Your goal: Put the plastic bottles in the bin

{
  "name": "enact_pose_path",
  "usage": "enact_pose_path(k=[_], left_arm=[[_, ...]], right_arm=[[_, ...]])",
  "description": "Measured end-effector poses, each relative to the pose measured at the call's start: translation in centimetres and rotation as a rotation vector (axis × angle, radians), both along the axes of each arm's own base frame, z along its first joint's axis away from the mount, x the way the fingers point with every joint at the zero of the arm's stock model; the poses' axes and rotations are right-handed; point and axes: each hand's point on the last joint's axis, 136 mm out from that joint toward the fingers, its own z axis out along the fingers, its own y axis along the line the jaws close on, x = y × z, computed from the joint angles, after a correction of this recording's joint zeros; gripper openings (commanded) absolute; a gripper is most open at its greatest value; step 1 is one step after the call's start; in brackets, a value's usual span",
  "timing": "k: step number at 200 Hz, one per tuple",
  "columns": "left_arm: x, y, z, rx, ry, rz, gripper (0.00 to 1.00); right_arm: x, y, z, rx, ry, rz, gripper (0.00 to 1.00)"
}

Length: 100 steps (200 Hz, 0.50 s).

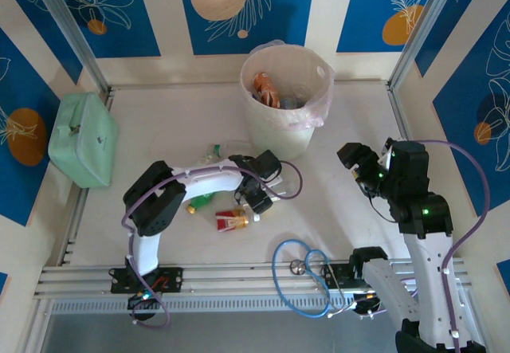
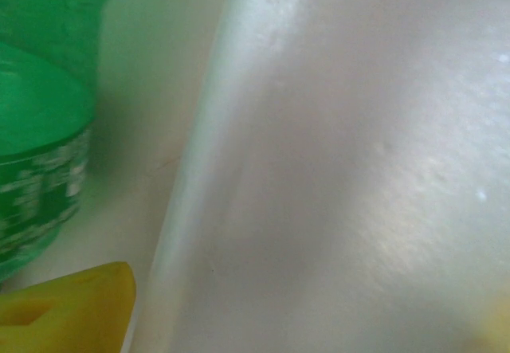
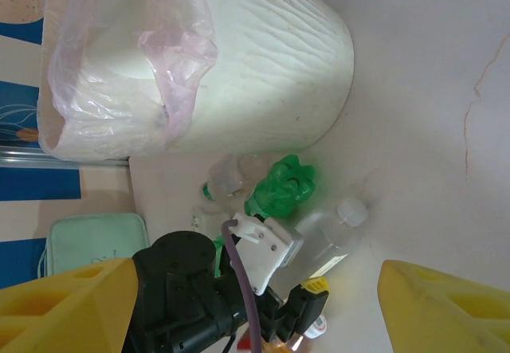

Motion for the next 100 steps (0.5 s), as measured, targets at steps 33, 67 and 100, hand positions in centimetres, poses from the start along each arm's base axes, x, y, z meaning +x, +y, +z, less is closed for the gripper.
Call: enact_pose_path(k=[33,67,100], left_arm=[[-0.2,-0.1,0.0,-0.002,0.002,-0.005,0.72],[-0.7,-0.6,0.3,0.005,-0.017,-0.032,0.65],[-0.9,-1.2,2.9,-0.034,-0.070,-0.050,0.60]], right_arm=[[-0.4,-0.1,0.0,0.000,0.000,-0.005,0.79],[-0.5,-0.3,0.1,0.000,-0.005,-0.011,0.79],[-0.5,-0.4,0.1,0.000,-0.005,-0.015,0.79]])
